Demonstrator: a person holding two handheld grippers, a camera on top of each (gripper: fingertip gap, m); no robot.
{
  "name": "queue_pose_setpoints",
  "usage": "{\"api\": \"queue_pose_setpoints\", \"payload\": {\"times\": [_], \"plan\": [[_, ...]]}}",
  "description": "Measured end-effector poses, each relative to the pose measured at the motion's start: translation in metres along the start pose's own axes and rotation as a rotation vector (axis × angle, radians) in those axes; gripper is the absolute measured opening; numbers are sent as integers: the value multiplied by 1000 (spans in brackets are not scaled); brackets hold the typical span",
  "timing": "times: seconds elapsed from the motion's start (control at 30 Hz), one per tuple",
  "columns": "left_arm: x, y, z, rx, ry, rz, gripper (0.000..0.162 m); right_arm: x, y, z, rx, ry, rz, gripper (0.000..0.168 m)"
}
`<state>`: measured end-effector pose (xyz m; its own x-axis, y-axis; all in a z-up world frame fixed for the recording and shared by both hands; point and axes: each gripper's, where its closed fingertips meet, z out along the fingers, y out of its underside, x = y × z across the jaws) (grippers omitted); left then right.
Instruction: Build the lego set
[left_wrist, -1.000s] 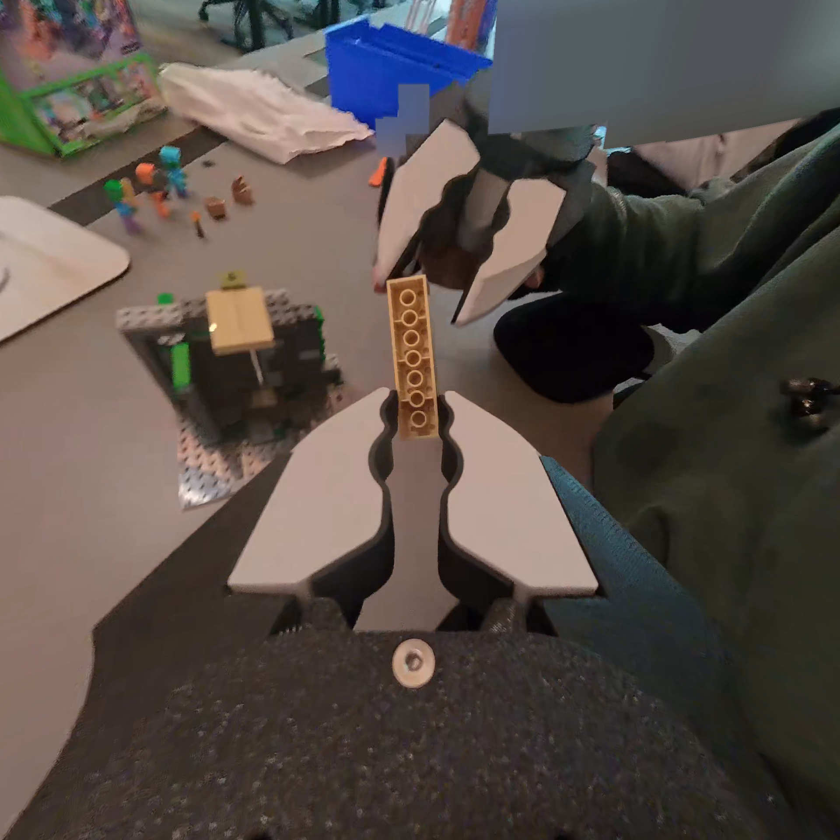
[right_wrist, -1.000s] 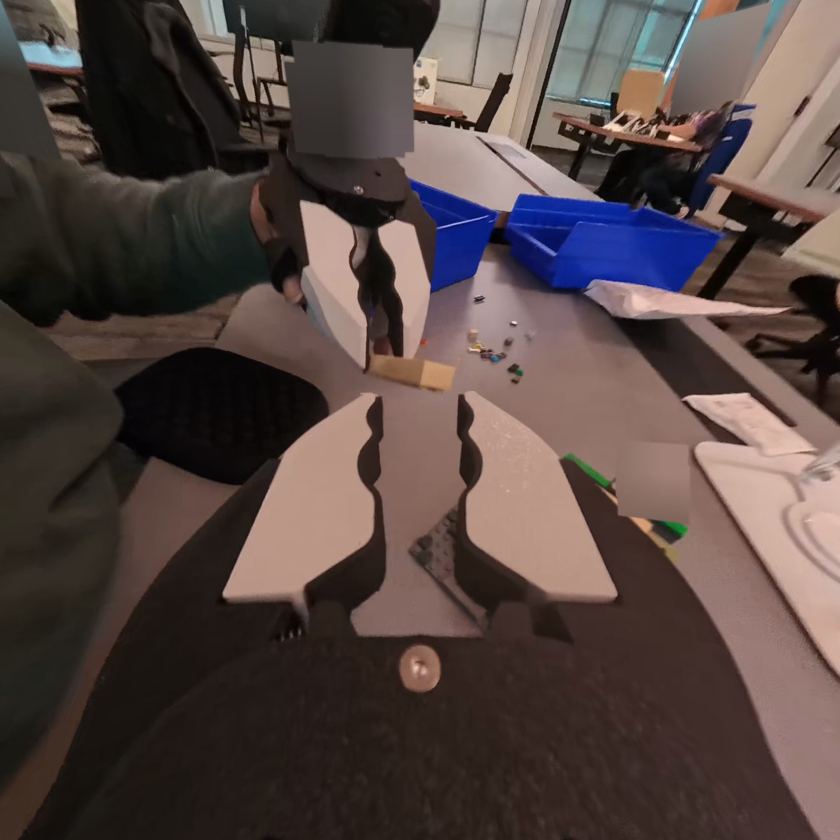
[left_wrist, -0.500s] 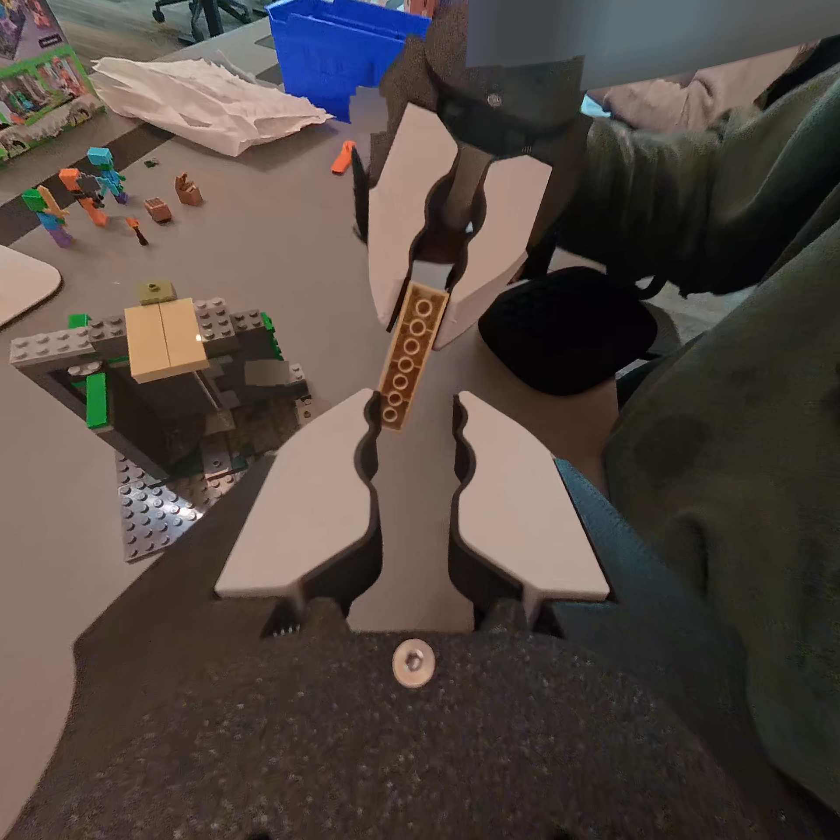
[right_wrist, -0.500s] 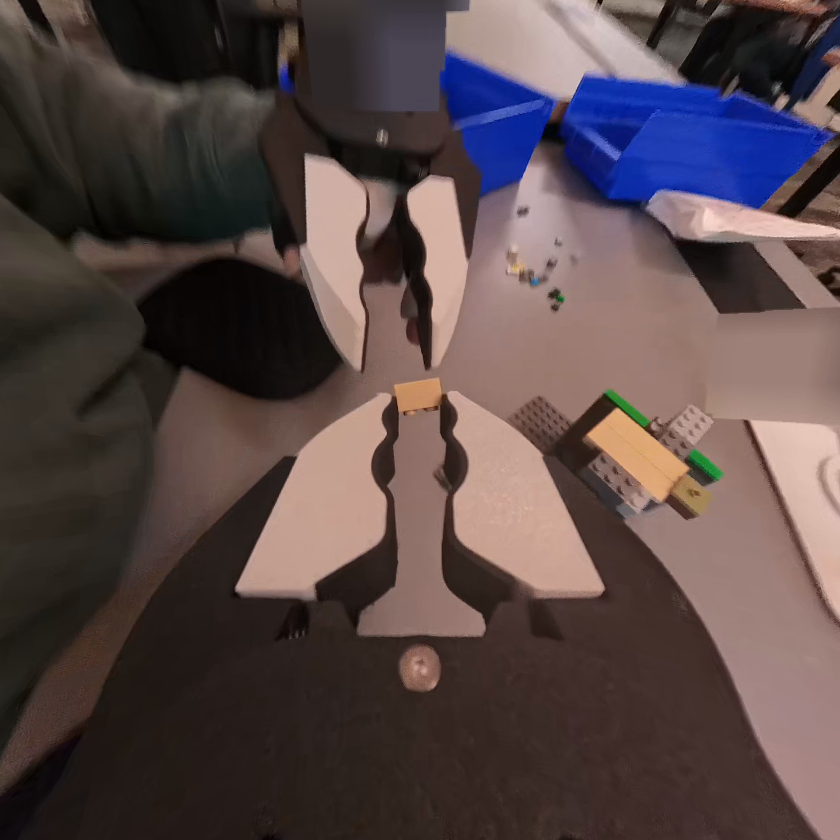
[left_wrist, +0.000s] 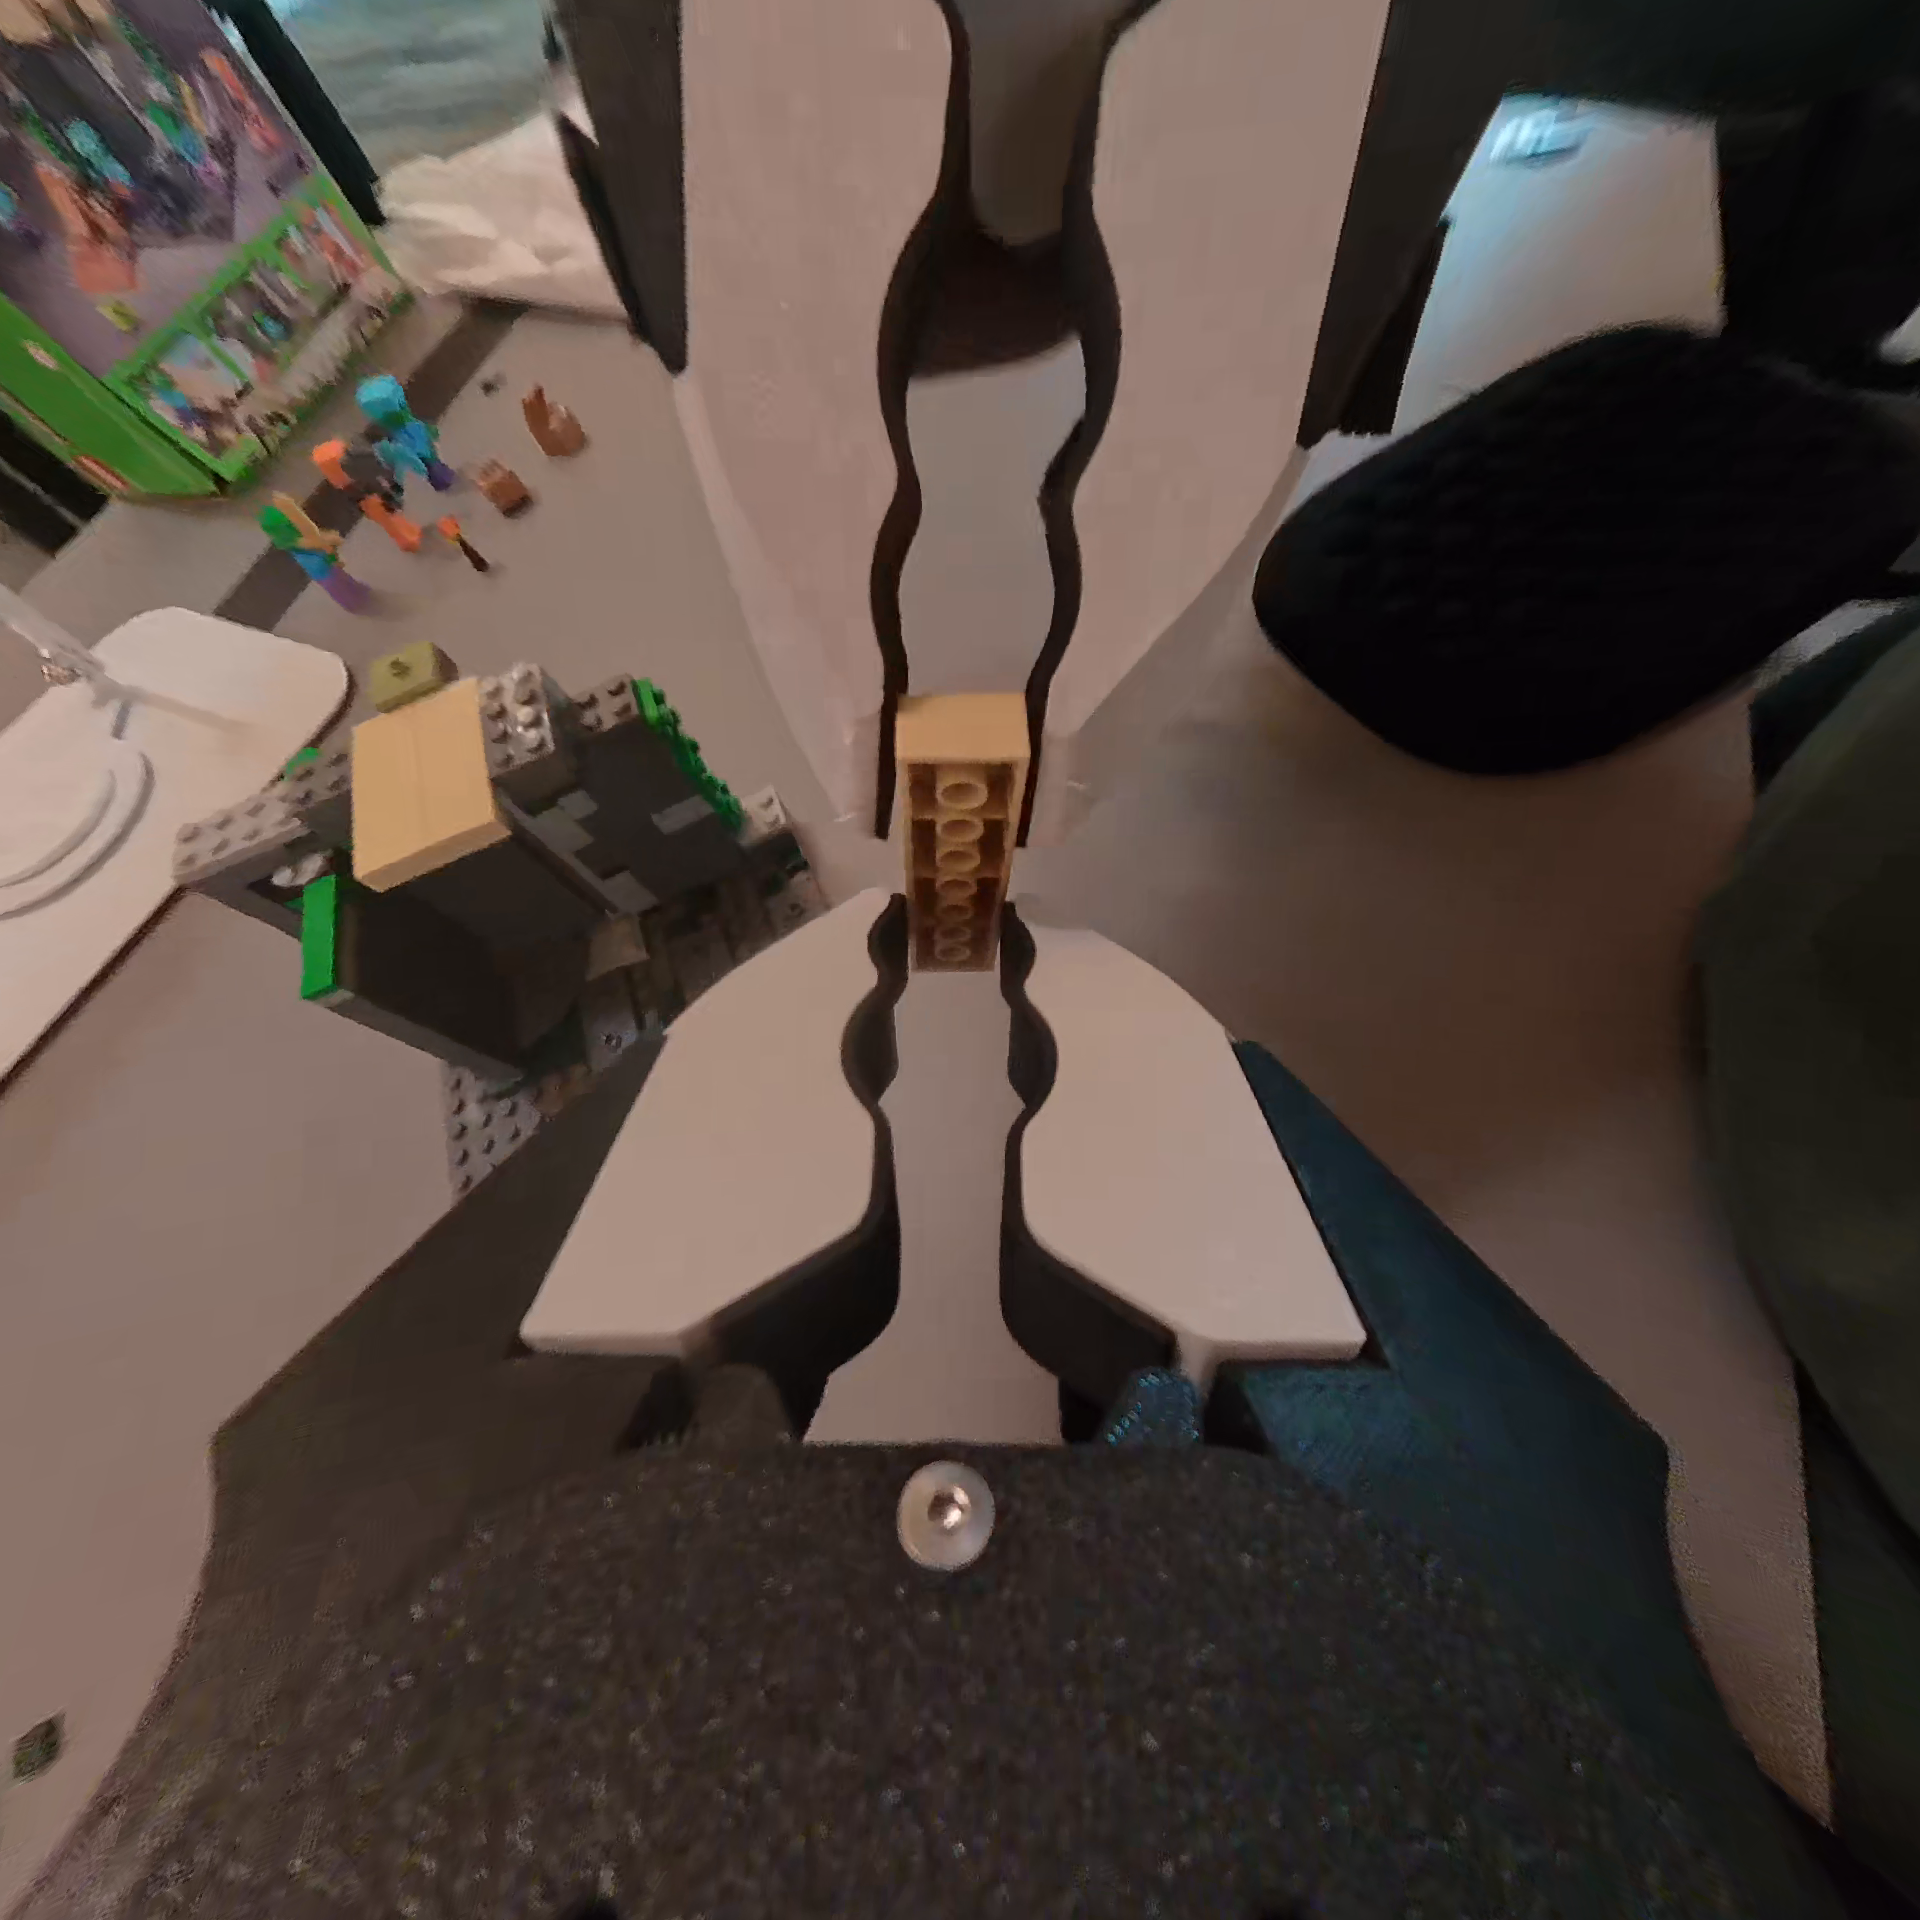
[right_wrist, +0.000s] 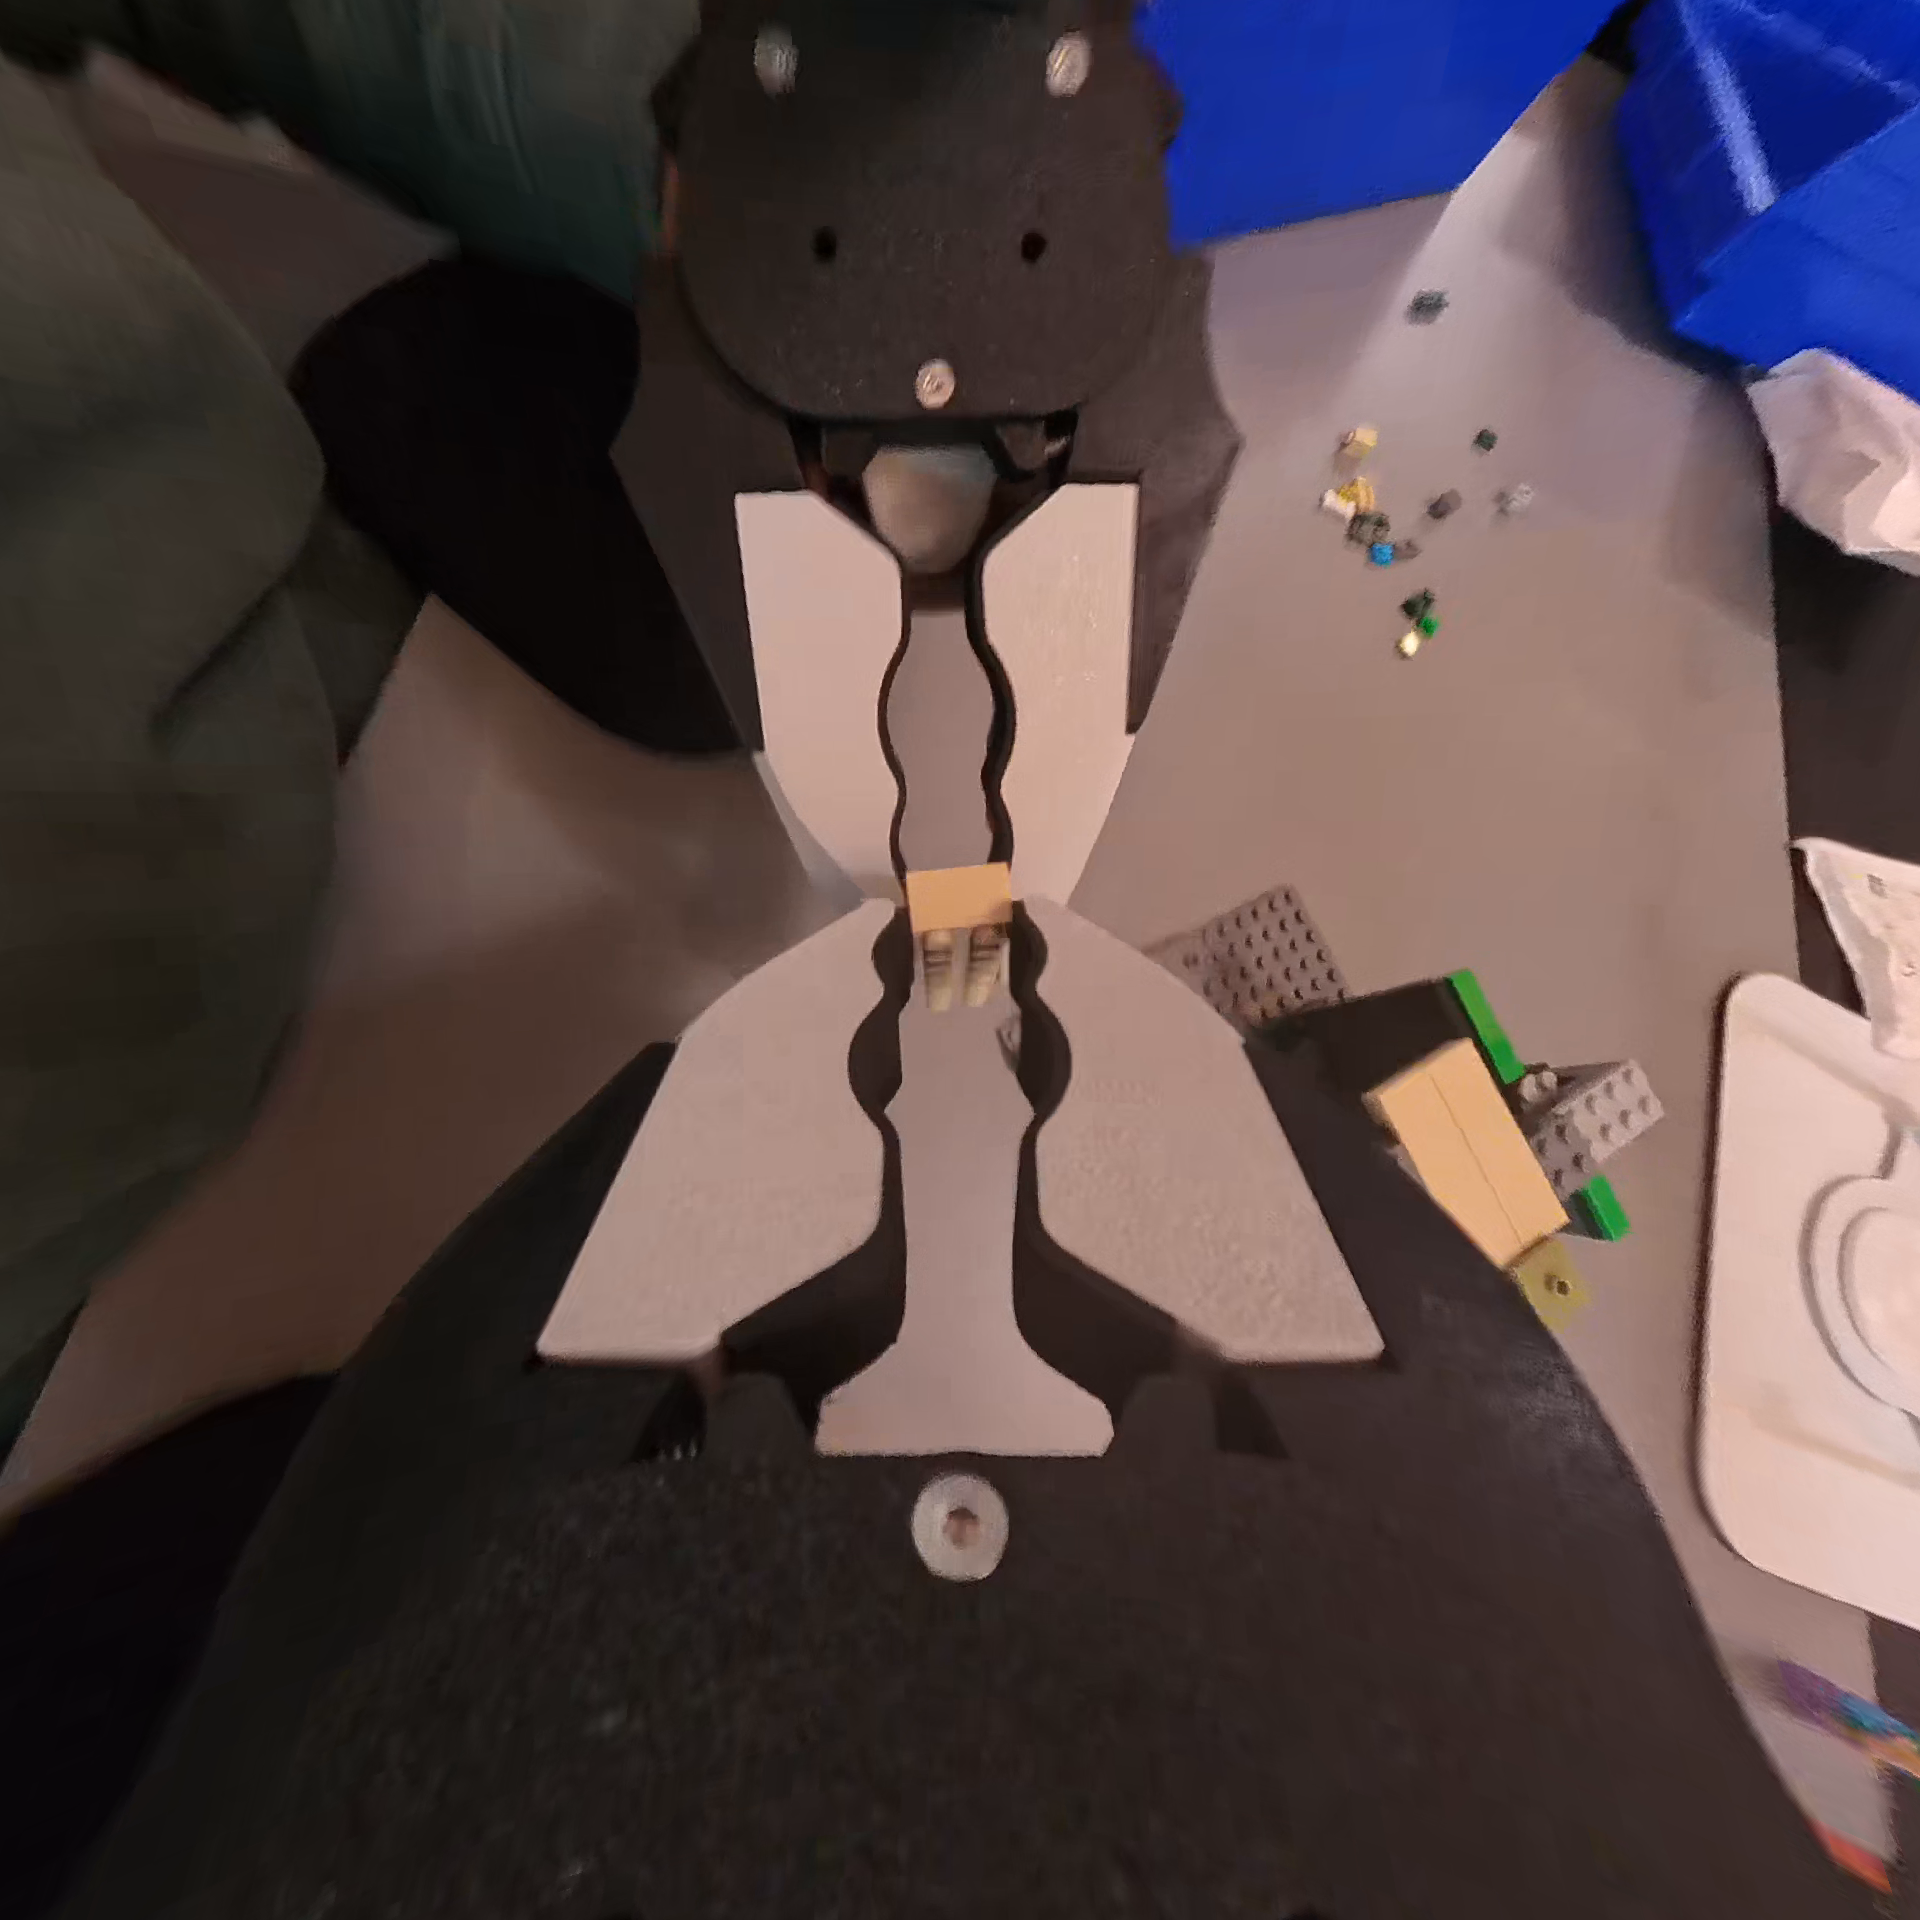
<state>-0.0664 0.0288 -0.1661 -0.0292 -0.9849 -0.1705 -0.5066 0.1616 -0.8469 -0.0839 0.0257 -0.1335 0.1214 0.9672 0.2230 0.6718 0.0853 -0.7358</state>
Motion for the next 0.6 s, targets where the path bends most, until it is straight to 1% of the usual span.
{"api": "queue_pose_setpoints", "payload": {"times": [0.03, 0.13, 0.27, 0.33, 0.4, 0.5, 0.6], "plan": [[1, -5, -3, 55, 10, -20, 17, 1, -6, -2, 68, 2, 36, 18], [-2, -18, -13, 208, 17, -79, 17, 4, -11, -9, 222, 23, 128, 30], [-2, -35, -29, 397, 53, -148, 17, 2, -7, -14, 401, 9, 263, 33], [2, -44, -35, 489, 97, -180, 16, -1, -9, -14, 481, 5, 300, 32], [4, -48, -37, 537, 123, -203, 16, -2, -13, -16, 543, 12, 310, 28], [6, -53, -40, 588, 149, -223, 16, -5, -18, -16, 569, -3, 300, 19], [7, -57, -44, 621, 160, -224, 16, -6, -23, -18, 591, -19, 289, 16]]}}
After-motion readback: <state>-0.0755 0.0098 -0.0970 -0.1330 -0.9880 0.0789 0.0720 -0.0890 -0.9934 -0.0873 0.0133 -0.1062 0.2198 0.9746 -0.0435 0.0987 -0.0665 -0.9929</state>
